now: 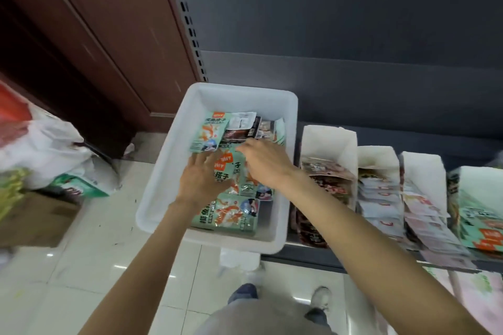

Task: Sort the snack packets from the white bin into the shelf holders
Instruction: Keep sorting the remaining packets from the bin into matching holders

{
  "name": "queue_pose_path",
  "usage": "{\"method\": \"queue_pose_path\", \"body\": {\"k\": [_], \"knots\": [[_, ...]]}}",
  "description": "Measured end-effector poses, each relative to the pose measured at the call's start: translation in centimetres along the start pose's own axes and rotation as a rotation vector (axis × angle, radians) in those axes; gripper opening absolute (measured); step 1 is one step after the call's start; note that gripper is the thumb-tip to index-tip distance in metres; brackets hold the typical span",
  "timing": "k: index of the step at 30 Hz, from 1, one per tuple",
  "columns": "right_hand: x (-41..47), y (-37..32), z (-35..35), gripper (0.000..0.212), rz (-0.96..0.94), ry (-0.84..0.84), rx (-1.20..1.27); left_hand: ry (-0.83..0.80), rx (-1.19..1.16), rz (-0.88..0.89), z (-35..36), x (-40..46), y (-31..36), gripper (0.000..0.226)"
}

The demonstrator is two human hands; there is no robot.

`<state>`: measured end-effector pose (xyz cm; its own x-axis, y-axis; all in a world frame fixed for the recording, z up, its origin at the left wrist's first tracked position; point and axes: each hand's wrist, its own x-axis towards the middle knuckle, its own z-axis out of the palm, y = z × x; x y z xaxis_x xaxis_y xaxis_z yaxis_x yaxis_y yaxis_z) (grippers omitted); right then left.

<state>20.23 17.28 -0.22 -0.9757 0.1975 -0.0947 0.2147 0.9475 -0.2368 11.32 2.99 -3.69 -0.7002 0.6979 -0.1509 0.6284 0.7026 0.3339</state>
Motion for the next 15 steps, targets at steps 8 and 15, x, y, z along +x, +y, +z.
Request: {"method": "queue_pose_path", "body": {"k": [8, 15], "knots": [[4.0, 1.7, 1.6, 0.077, -0.136, -0.388, -0.454, -0.199, 0.196, 0.152, 0.9, 0.7, -1.5, 0.085], [5.0, 2.6, -1.7, 0.029, -0.284, -0.223, -0.503, -0.182, -0.015, 0.110, 0.6, 1.1, -1.2, 0.070]]}}
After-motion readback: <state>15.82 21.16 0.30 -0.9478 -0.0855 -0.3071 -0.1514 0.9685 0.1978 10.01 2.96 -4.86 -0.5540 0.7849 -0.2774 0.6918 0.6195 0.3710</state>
